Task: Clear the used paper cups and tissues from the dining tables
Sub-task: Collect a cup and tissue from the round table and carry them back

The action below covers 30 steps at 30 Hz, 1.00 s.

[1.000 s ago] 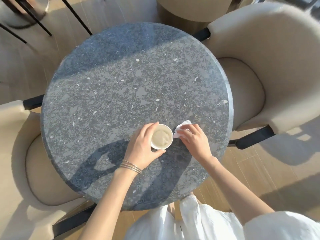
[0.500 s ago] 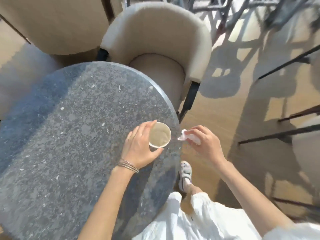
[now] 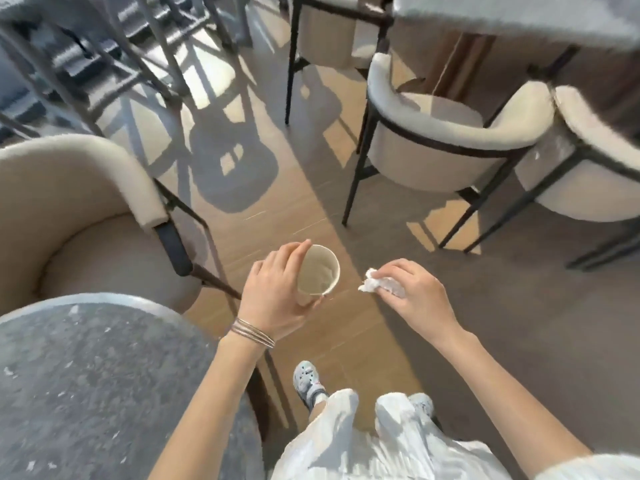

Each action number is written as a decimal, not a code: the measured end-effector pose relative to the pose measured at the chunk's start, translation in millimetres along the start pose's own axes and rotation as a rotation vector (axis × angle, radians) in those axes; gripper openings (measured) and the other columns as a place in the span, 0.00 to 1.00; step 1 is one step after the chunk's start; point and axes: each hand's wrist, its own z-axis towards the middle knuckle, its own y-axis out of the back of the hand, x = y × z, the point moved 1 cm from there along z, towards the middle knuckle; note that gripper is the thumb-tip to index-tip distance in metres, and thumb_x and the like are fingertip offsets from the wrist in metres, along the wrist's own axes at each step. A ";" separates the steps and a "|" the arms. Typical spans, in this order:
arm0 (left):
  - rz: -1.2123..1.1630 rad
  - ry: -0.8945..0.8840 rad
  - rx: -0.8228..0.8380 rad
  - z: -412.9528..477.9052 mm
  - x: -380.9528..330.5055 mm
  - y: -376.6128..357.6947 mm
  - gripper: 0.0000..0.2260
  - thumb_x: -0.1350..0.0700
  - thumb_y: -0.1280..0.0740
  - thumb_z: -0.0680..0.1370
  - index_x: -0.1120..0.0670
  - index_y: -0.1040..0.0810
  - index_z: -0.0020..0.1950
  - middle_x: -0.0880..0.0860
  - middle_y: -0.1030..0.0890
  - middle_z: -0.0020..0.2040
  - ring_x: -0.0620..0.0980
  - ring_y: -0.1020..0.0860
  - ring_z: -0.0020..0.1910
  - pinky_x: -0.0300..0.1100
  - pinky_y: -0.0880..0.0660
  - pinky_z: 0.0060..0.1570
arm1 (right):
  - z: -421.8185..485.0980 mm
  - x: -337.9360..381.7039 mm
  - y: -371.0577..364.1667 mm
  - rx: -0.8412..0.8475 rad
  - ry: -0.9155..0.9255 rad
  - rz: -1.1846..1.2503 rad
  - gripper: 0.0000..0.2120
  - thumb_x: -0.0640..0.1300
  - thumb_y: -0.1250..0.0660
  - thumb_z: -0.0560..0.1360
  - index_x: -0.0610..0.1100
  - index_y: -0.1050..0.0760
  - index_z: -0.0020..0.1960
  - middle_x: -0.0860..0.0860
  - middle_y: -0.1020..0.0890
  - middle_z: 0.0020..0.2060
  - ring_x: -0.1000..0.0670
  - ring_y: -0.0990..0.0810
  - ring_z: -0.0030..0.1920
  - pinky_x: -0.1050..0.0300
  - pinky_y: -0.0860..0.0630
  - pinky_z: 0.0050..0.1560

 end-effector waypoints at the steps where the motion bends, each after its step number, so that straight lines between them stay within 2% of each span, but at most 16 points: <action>1: -0.012 -0.045 0.019 11.3 -21.1 -9.3 0.36 0.45 0.27 0.65 0.56 0.33 0.68 0.54 0.26 0.63 0.57 0.25 0.57 0.50 0.29 0.50 | -13.4 -16.9 12.8 -0.029 -0.046 -0.001 0.08 0.39 0.28 0.70 0.46 0.19 0.48 0.52 0.19 0.45 0.49 0.21 0.46 0.54 0.24 0.41; 6: -0.106 -0.212 0.107 50.1 -139.3 -54.5 0.34 0.42 0.25 0.63 0.54 0.30 0.65 0.52 0.25 0.59 0.55 0.24 0.55 0.49 0.28 0.50 | -84.4 -98.7 77.9 -0.164 -0.248 0.001 0.09 0.35 0.27 0.67 0.45 0.19 0.46 0.51 0.19 0.43 0.47 0.20 0.44 0.62 0.31 0.41; 7: -0.129 -0.248 0.122 56.6 -167.5 -64.6 0.34 0.42 0.25 0.63 0.54 0.30 0.63 0.52 0.24 0.58 0.55 0.24 0.54 0.49 0.28 0.50 | -100.3 -117.1 93.4 -0.191 -0.278 0.007 0.10 0.35 0.27 0.67 0.44 0.19 0.46 0.50 0.19 0.43 0.47 0.20 0.44 0.61 0.30 0.42; 10: -0.140 -0.337 0.151 74.6 -248.8 -92.8 0.33 0.40 0.26 0.62 0.52 0.30 0.62 0.50 0.24 0.58 0.53 0.24 0.53 0.49 0.27 0.50 | -141.7 -168.9 141.9 -0.258 -0.386 0.024 0.10 0.35 0.28 0.68 0.45 0.19 0.47 0.51 0.19 0.45 0.47 0.21 0.46 0.50 0.24 0.45; 15: -0.141 -0.481 0.178 105.0 -372.7 -129.1 0.34 0.37 0.27 0.63 0.50 0.32 0.63 0.49 0.25 0.57 0.52 0.24 0.52 0.46 0.29 0.51 | -209.2 -236.5 221.5 -0.432 -0.511 -0.049 0.10 0.34 0.28 0.67 0.46 0.18 0.45 0.52 0.19 0.43 0.47 0.21 0.44 0.51 0.23 0.39; 18: -0.145 -0.608 0.185 122.9 -438.3 -145.5 0.34 0.37 0.28 0.63 0.49 0.32 0.63 0.49 0.25 0.56 0.53 0.24 0.51 0.48 0.27 0.50 | -244.6 -269.9 264.7 -0.521 -0.600 -0.060 0.09 0.35 0.29 0.69 0.45 0.18 0.46 0.51 0.19 0.44 0.47 0.22 0.45 0.47 0.23 0.40; 19: -0.145 -0.645 0.185 128.0 -458.6 -151.0 0.33 0.37 0.27 0.63 0.49 0.31 0.63 0.49 0.25 0.55 0.53 0.23 0.51 0.49 0.26 0.49 | -254.4 -279.7 277.0 -0.549 -0.618 -0.057 0.08 0.35 0.29 0.69 0.45 0.18 0.47 0.51 0.19 0.44 0.47 0.22 0.46 0.49 0.24 0.41; 22: -0.144 -0.754 0.204 138.6 -516.4 -171.7 0.34 0.38 0.26 0.62 0.49 0.31 0.64 0.49 0.25 0.56 0.54 0.23 0.51 0.48 0.25 0.49 | -279.9 -303.7 306.8 -0.648 -0.670 -0.066 0.09 0.31 0.29 0.68 0.42 0.18 0.46 0.48 0.19 0.42 0.47 0.23 0.43 0.63 0.33 0.43; 26: -0.149 -0.867 0.288 148.4 -582.1 -208.6 0.37 0.39 0.25 0.61 0.51 0.31 0.65 0.49 0.25 0.58 0.53 0.23 0.53 0.49 0.24 0.48 | -304.3 -335.7 326.1 -0.758 -0.757 -0.021 0.10 0.26 0.31 0.65 0.37 0.18 0.43 0.43 0.18 0.40 0.44 0.22 0.40 0.64 0.33 0.41; 30: -0.149 -0.948 0.378 172.7 -643.3 -244.9 0.37 0.40 0.25 0.62 0.52 0.31 0.66 0.51 0.25 0.58 0.54 0.23 0.53 0.52 0.24 0.50 | -320.0 -383.6 347.8 -0.776 -0.836 0.052 0.09 0.26 0.31 0.66 0.35 0.19 0.44 0.42 0.19 0.42 0.48 0.23 0.40 0.74 0.34 0.43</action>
